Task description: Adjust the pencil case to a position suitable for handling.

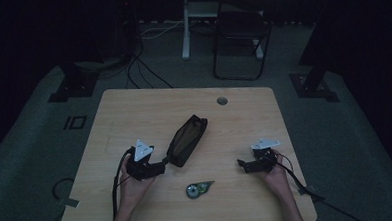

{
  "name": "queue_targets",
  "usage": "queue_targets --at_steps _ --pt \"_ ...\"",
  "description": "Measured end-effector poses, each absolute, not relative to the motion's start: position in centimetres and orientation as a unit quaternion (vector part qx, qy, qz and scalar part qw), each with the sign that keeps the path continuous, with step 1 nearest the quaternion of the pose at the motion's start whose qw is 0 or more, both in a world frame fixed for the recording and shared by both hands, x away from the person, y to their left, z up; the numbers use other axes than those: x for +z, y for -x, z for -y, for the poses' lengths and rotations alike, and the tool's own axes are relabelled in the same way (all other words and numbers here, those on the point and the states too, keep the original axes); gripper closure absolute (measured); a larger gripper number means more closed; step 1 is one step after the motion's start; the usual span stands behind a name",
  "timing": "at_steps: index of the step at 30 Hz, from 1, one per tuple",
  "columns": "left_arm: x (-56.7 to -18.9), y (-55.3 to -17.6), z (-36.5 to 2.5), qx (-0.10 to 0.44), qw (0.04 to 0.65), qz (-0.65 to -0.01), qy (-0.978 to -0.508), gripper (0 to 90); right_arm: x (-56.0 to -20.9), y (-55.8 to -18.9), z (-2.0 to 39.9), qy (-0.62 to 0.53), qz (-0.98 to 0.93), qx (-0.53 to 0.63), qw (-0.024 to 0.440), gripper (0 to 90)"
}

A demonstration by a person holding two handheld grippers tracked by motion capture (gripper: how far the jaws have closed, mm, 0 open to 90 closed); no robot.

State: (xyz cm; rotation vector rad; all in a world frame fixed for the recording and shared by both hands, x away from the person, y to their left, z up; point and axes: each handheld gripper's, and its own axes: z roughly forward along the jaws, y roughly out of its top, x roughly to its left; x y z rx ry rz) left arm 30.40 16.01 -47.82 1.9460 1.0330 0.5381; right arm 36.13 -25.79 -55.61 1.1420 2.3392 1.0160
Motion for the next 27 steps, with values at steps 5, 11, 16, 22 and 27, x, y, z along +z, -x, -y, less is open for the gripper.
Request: queue_targets --at_steps 5,11,16,22,27 --pt "-48.0 -30.1 -14.8 0.211 0.421 -0.397 -0.788 29.1 -55.6 -36.2 25.8 -0.404 -0.824 0.358 0.173 12.0" --pt "-48.6 -30.2 -13.7 0.218 0.412 -0.387 -0.796 40.0 -55.6 -36.2 25.8 -0.405 -0.824 0.358 0.173 12.0" --pt "-48.9 -30.7 -13.5 0.211 0.407 -0.385 -0.801 56.6 -55.6 -36.2 25.9 -0.406 -0.823 0.358 0.173 12.0" --pt "-49.3 -31.2 -13.5 0.201 0.402 -0.38 -0.809 68.7 -55.6 -36.3 25.9 -0.407 -0.823 0.357 0.175 12.0" --pt "-49.4 -31.2 -13.8 0.197 0.402 -0.372 -0.813 72.3 -55.6 -36.3 25.9 -0.407 -0.823 0.357 0.174 12.0"
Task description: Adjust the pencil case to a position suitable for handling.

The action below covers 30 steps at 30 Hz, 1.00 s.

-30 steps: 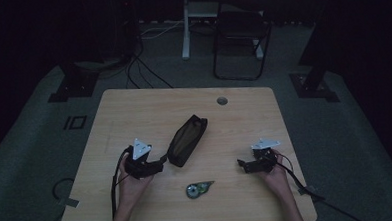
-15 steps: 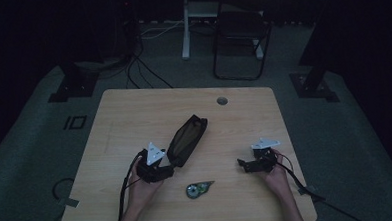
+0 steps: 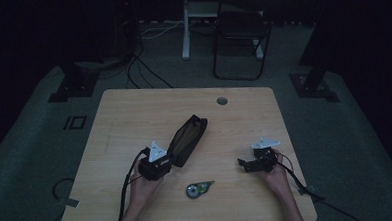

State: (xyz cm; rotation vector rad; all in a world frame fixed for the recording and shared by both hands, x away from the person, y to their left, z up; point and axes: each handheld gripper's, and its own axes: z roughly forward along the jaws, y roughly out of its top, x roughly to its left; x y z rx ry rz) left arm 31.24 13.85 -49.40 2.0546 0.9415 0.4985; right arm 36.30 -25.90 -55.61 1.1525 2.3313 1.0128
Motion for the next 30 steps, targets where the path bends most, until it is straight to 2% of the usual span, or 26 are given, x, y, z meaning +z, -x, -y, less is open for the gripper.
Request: queue_targets --at_steps 9,10,12,14,21,26,30 --pt "-49.6 -31.6 -16.1 0.217 0.39 -0.397 -0.802 71.2 -55.6 -36.4 25.9 -0.41 -0.821 0.356 0.176 12.3" --pt "-49.6 -31.7 -16.4 0.22 0.389 -0.403 -0.799 70.6 -55.6 -36.5 25.9 -0.411 -0.82 0.357 0.177 14.8" --pt "-49.6 -32.0 -17.0 0.225 0.385 -0.412 -0.795 69.7 -55.4 -36.6 25.9 -0.417 -0.815 0.359 0.18 26.1" --pt "-49.7 -32.3 -17.5 0.23 0.383 -0.421 -0.79 69.1 -55.1 -36.8 25.8 -0.424 -0.814 0.354 0.179 31.8" --pt "-50.5 -33.4 -18.3 0.231 0.372 -0.445 -0.781 64.5 -53.5 -39.0 23.8 -0.425 -0.797 0.388 0.184 41.1" --pt "-51.1 -33.1 -18.4 0.223 0.369 -0.448 -0.783 58.1 -52.0 -40.9 21.9 -0.415 -0.789 0.407 0.2 46.9" --pt "-51.6 -33.0 -18.6 0.221 0.358 -0.45 -0.788 57.9 -51.4 -42.5 20.5 -0.412 -0.786 0.413 0.203 51.5"
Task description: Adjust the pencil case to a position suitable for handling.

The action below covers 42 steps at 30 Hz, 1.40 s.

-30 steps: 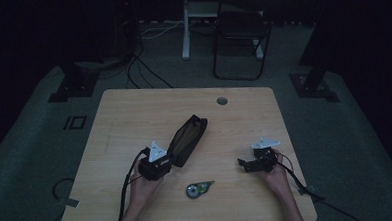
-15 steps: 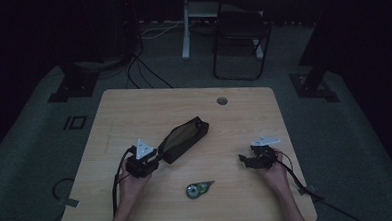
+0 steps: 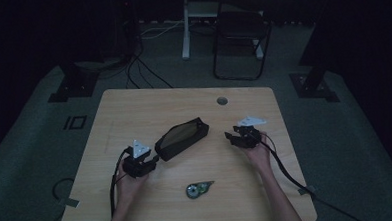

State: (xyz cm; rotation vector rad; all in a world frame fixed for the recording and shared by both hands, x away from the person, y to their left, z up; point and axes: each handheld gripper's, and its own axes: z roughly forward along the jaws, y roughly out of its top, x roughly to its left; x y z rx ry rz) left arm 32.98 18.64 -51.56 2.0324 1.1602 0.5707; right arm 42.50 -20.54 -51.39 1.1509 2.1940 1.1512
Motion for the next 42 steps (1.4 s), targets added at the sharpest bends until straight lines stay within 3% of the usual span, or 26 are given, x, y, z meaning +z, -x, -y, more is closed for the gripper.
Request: queue_targets --at_steps 11,23,42 --pt "-53.5 -35.4 -18.7 0.225 0.313 -0.482 -0.787 56.8 -51.8 -46.6 16.8 -0.427 -0.782 0.412 0.192 52.4" --pt "-53.8 -37.1 -18.5 0.213 0.334 -0.503 -0.768 55.7 -52.7 -49.7 14.9 -0.453 -0.775 0.411 0.16 52.0" --pt "-53.6 -34.4 -16.1 0.18 0.355 -0.471 -0.787 54.8 -53.0 -45.8 18.3 -0.449 -0.772 0.427 0.14 51.6"
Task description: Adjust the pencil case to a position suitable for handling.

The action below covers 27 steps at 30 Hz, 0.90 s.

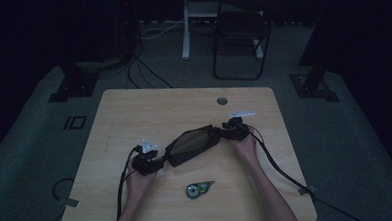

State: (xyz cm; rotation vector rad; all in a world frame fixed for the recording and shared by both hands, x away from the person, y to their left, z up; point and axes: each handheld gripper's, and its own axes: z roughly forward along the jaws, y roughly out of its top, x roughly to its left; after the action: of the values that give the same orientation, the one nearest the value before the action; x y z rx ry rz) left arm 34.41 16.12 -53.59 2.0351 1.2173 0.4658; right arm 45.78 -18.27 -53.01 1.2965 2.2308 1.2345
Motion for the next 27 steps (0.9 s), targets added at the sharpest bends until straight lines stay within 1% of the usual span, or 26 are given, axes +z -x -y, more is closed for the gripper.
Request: queue_targets --at_steps 4,15,22,25,27 --pt "-53.5 -33.8 -15.8 0.179 0.35 -0.46 -0.797 54.8 -52.9 -44.7 18.6 -0.446 -0.775 0.424 0.145 52.0" --pt "-53.9 -33.2 -16.2 0.181 0.338 -0.464 -0.798 54.1 -52.9 -41.8 18.9 -0.436 -0.782 0.422 0.146 50.5" --pt "-54.1 -33.7 -16.4 0.189 0.337 -0.468 -0.795 50.6 -53.3 -41.3 19.4 -0.44 -0.779 0.424 0.142 46.8" --pt "-54.2 -33.8 -16.8 0.192 0.335 -0.471 -0.793 49.5 -53.3 -41.2 19.7 -0.443 -0.779 0.418 0.15 43.5" --pt "-54.2 -34.0 -17.4 0.192 0.338 -0.476 -0.789 49.1 -53.4 -41.2 20.0 -0.445 -0.779 0.412 0.16 42.9"
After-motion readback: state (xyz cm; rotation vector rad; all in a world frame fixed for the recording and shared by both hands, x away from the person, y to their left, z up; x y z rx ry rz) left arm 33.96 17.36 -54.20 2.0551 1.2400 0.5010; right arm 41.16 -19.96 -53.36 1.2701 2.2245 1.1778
